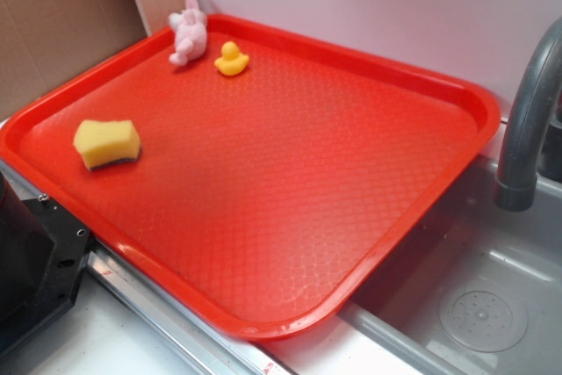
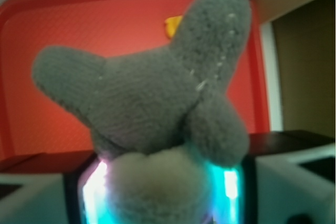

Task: Grab the gray animal.

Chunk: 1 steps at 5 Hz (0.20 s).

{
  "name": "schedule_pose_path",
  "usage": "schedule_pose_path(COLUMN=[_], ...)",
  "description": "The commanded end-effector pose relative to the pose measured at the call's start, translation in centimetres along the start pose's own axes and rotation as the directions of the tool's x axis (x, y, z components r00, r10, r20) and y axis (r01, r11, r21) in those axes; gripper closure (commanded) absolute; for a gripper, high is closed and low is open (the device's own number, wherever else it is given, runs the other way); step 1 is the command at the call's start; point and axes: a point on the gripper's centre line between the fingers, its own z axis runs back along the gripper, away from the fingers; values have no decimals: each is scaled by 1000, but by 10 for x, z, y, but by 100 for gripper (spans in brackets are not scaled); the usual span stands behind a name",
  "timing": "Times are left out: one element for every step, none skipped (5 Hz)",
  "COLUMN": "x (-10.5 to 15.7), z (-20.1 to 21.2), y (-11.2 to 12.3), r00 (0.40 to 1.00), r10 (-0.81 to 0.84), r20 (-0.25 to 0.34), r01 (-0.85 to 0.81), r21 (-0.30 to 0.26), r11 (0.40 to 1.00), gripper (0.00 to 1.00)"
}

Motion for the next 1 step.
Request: schedule_pose_path(x=[-8], z=[12], y=[5], r00=[991], r10=[125], r20=[53], r01=[-125], r21=[-7], r11=[992], gripper=[100])
